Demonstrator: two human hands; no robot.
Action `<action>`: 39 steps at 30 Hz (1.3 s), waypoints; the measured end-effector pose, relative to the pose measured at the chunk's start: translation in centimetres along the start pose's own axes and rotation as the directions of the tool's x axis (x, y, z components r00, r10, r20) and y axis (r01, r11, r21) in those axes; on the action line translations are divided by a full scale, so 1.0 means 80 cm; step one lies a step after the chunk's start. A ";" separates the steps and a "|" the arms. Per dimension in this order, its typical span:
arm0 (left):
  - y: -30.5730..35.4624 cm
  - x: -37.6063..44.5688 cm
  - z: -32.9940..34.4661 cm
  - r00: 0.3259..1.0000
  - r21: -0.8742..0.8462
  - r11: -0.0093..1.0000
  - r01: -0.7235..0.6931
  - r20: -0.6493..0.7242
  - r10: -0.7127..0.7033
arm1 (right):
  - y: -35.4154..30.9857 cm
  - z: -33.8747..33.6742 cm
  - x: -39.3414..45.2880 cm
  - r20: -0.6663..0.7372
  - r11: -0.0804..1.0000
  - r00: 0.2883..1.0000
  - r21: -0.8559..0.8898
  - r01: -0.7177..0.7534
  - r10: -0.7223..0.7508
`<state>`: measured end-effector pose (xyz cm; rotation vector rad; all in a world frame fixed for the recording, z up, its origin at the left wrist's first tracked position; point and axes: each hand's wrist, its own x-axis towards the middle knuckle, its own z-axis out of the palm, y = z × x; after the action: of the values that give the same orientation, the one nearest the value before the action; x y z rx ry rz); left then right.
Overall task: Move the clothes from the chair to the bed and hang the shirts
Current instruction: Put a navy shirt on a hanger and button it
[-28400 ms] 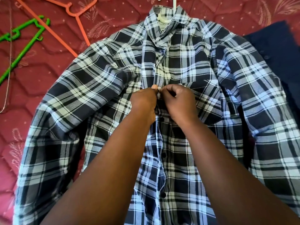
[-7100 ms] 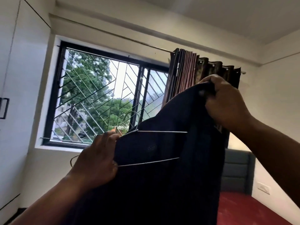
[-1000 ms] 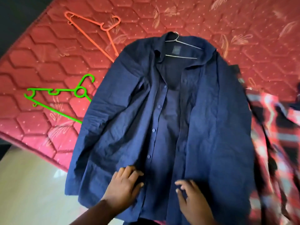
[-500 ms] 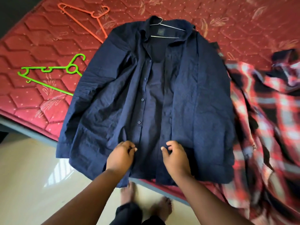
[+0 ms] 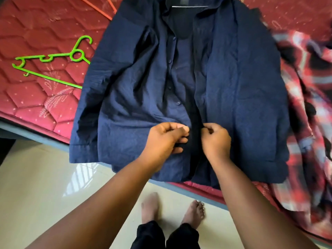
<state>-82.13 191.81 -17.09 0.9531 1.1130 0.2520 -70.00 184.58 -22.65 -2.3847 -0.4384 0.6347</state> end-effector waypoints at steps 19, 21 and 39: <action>-0.026 0.036 0.048 0.979 -0.065 0.977 0.201 -0.005 -0.202 | 0.022 -0.030 -0.009 0.220 0.860 0.972 0.475 -0.184 0.086; -0.029 0.038 0.047 0.979 -0.047 0.978 0.203 -0.010 -0.204 | 0.021 -0.031 -0.010 0.245 0.843 0.964 0.493 -0.216 0.103; -0.046 0.046 0.050 0.995 0.030 0.996 0.088 -0.048 -0.087 | 0.033 -0.021 -0.009 0.373 0.738 0.917 0.577 -0.350 0.143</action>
<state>-78.08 189.76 -21.80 0.9281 1.2016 0.1861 -69.30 181.47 -22.91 -1.6956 0.0024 1.0919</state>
